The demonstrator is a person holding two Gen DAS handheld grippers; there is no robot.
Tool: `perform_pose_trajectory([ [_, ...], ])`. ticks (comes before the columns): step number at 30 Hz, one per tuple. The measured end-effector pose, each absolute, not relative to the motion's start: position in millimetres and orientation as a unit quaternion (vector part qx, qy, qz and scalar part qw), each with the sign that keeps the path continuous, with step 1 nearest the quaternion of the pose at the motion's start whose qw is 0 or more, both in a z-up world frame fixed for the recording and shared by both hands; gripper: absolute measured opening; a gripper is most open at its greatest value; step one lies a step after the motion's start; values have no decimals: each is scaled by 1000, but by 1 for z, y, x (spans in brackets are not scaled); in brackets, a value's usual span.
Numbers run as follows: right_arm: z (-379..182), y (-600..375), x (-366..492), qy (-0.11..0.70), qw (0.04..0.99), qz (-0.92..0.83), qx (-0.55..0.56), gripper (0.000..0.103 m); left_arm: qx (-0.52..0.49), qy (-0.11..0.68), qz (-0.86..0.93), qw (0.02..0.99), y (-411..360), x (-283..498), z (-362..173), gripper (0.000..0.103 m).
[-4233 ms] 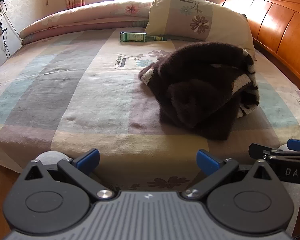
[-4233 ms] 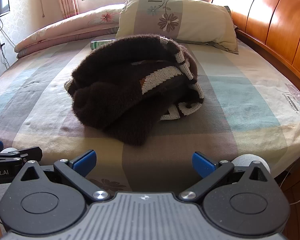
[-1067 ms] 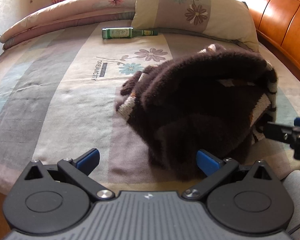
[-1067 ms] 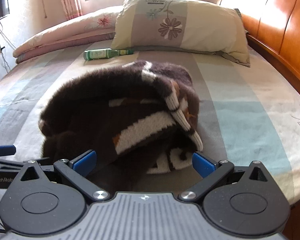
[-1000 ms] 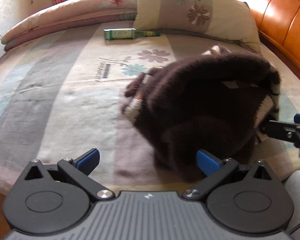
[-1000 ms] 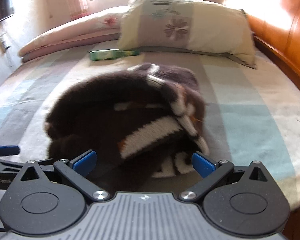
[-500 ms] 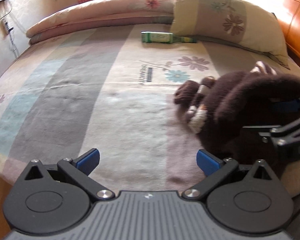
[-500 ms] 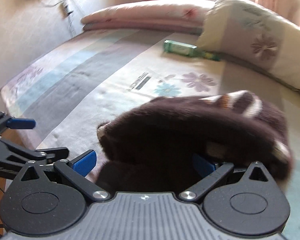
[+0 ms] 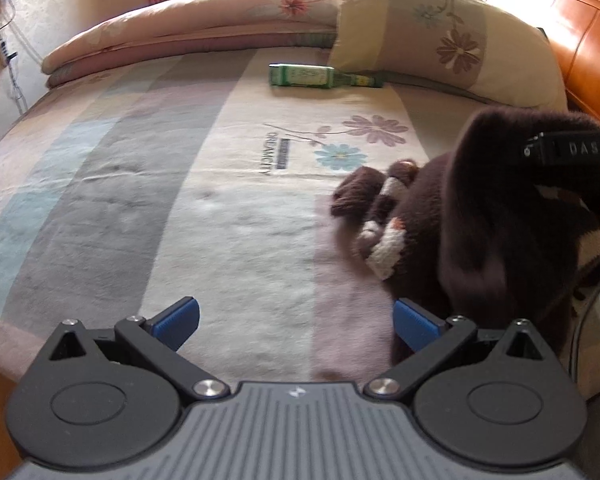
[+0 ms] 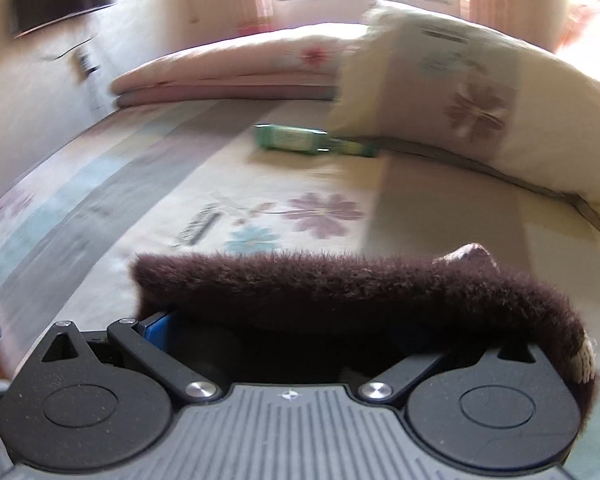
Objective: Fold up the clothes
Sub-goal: 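Grasp the brown sweater with the right gripper and lift it up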
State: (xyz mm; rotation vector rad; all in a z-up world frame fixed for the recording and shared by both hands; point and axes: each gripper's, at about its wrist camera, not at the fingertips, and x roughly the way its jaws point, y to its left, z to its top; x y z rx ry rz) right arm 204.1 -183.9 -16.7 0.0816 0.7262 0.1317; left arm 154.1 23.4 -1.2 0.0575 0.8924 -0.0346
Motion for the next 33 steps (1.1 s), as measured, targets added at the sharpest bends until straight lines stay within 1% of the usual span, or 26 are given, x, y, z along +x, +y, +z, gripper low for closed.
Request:
perform_pose_trajectory([
  [6, -27, -240, 205, 364, 930, 16, 53, 103, 44, 433, -47, 899, 1, 164, -2, 102],
  [10, -37, -270, 203, 367, 929, -18, 52, 103, 35, 432, -67, 899, -9, 170, -3, 102],
  [19, -39, -320, 213, 379, 921, -75, 43, 103, 41, 432, -94, 896, -22, 178, -8, 102],
  [33, -43, -390, 289, 421, 890, -142, 101, 103, 49, 416, -100, 902, -24, 185, -8, 102],
])
